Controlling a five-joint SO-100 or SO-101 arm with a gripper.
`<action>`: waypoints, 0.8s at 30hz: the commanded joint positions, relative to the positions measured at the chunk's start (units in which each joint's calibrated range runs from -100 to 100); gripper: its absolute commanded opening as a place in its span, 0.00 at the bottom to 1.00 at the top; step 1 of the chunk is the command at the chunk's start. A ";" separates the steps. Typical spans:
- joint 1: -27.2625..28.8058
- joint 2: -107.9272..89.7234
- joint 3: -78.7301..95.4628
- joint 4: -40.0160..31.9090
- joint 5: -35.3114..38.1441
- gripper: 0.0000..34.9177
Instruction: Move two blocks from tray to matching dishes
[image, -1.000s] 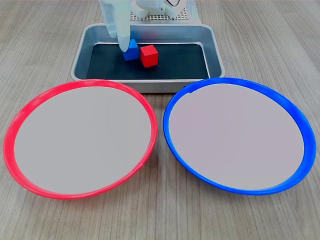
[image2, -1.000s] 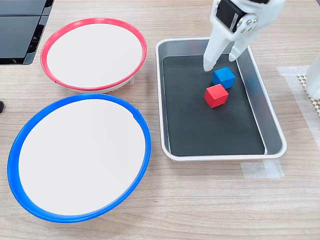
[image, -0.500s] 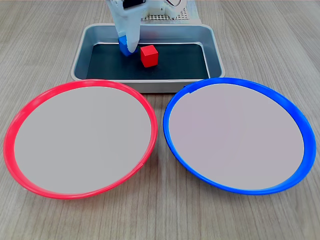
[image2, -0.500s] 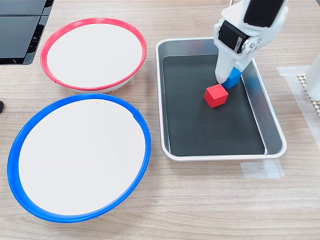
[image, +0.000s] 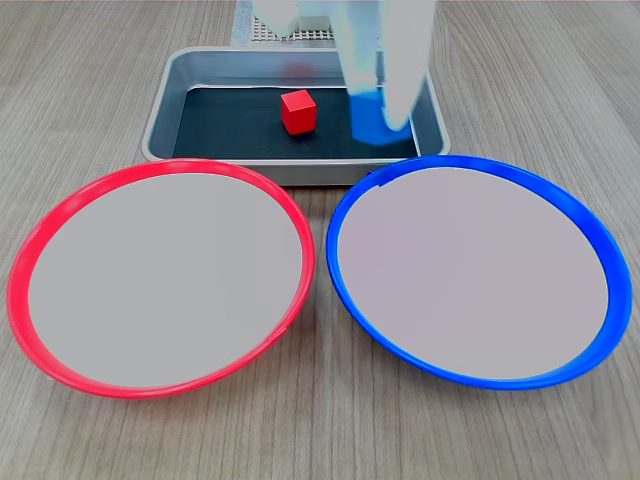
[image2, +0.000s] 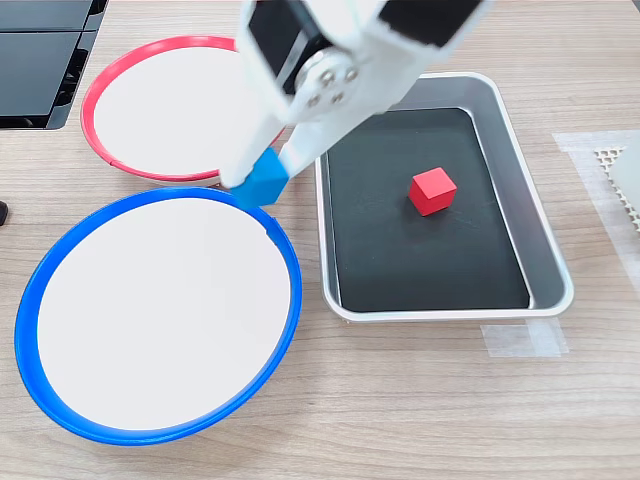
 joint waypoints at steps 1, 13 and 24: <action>-5.02 6.86 -3.53 -10.13 -1.81 0.01; -6.62 8.48 0.38 -17.40 0.10 0.67; 11.93 -22.39 21.87 15.13 9.13 0.01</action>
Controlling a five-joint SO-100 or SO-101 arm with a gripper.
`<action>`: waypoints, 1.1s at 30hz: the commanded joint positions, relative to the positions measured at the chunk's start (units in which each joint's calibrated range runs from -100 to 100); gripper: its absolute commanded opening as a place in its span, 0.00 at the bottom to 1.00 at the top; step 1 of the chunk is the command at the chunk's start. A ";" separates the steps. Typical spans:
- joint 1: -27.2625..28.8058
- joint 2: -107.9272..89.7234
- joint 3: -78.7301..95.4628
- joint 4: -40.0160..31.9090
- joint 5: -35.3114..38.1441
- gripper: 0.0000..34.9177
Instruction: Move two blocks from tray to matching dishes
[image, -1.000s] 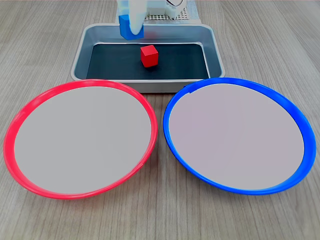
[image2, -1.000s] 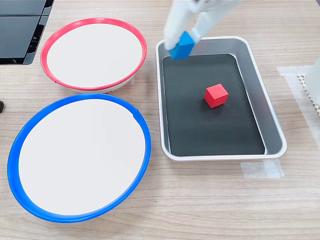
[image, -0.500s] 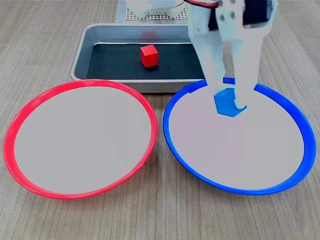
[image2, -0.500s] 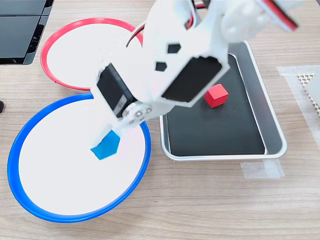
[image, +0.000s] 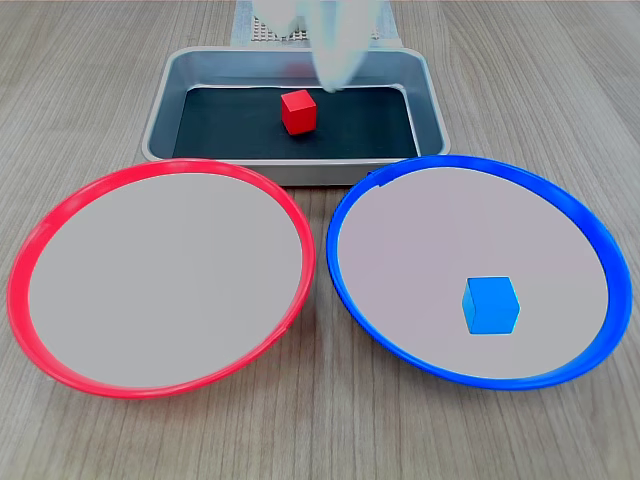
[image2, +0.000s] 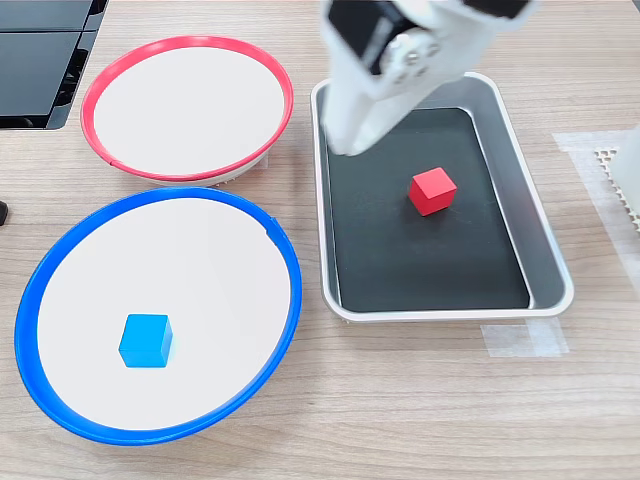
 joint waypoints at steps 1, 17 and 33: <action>9.50 -11.31 11.62 9.34 6.30 0.01; 8.28 -9.60 22.82 3.32 3.86 0.68; 8.65 -6.53 27.10 -4.94 4.00 0.01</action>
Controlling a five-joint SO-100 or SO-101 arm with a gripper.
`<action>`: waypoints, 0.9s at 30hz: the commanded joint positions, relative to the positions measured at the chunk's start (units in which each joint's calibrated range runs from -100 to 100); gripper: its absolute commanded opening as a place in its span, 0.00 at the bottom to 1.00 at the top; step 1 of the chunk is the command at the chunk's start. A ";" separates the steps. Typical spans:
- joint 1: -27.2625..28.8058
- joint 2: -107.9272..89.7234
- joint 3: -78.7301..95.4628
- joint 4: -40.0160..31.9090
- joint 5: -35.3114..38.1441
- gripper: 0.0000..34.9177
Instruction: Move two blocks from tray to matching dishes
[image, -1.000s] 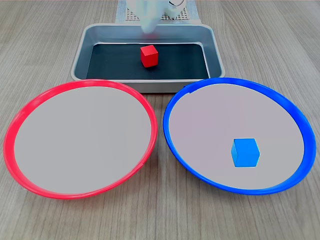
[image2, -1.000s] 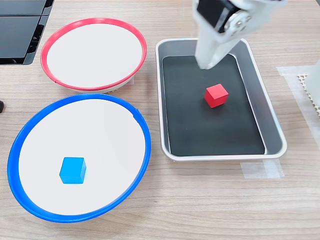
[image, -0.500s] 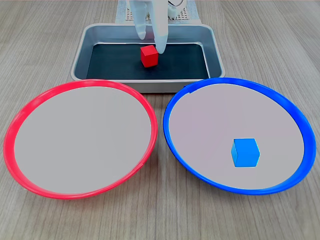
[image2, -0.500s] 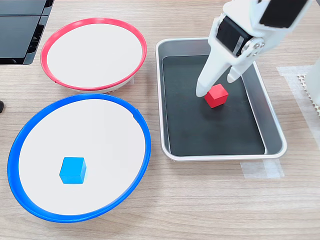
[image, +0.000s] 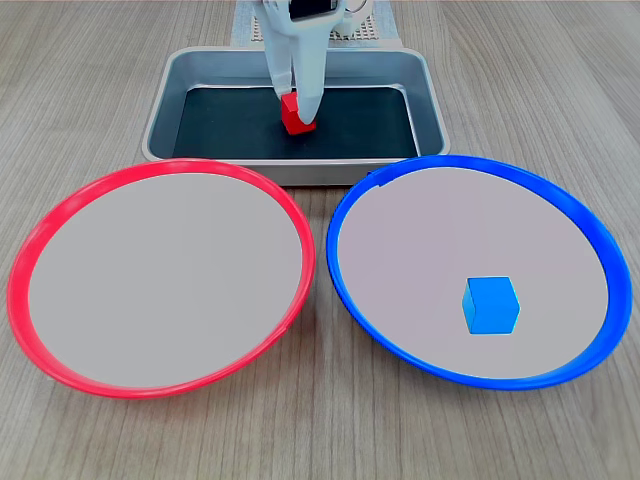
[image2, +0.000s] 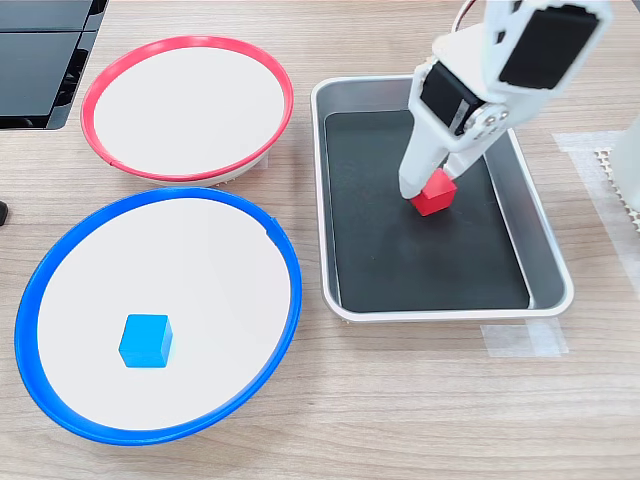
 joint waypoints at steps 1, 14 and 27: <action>-0.47 0.37 -0.13 -0.86 0.39 0.01; 3.30 15.98 -50.56 10.70 -9.62 0.01; 8.19 21.69 -50.38 -4.33 -9.62 0.72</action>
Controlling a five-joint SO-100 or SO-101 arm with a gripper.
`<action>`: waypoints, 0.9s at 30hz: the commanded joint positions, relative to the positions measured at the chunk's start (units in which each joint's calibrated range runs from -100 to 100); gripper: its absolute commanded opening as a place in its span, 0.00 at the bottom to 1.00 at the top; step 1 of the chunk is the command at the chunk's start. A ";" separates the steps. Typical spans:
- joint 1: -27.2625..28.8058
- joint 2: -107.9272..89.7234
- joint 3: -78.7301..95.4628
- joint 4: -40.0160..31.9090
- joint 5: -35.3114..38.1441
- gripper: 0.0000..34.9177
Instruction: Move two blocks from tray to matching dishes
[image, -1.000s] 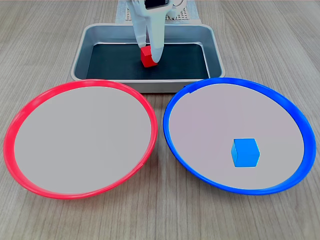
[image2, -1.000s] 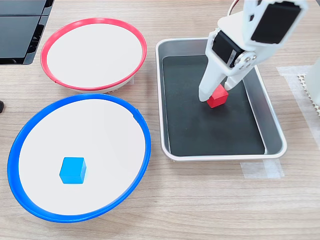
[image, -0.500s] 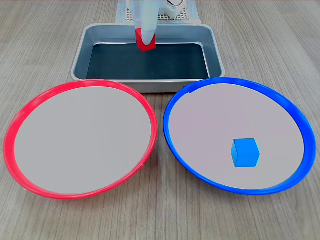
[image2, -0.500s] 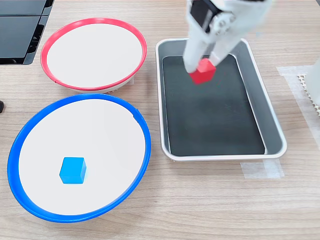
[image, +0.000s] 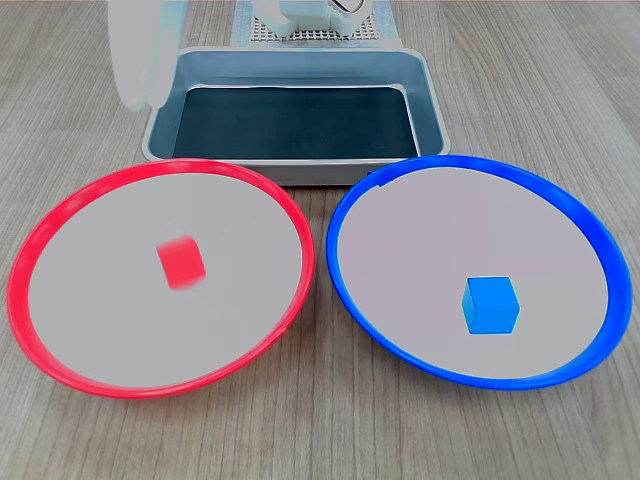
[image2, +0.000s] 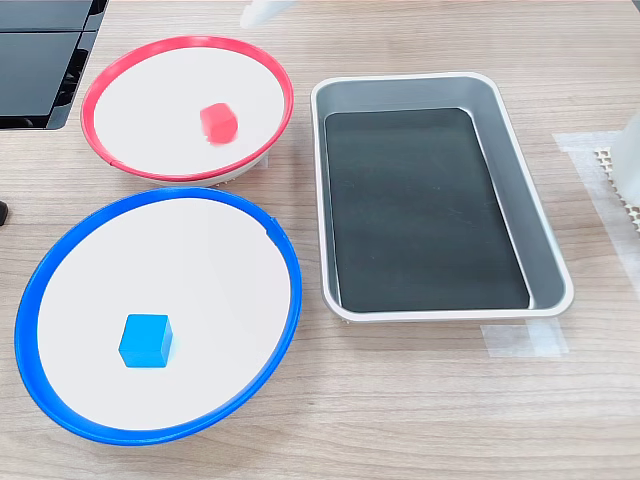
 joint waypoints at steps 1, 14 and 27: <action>0.48 -1.66 -0.37 -0.16 0.34 0.67; -11.94 -54.46 54.70 -20.47 -8.89 0.01; -10.63 -95.23 89.11 -8.58 -10.70 0.00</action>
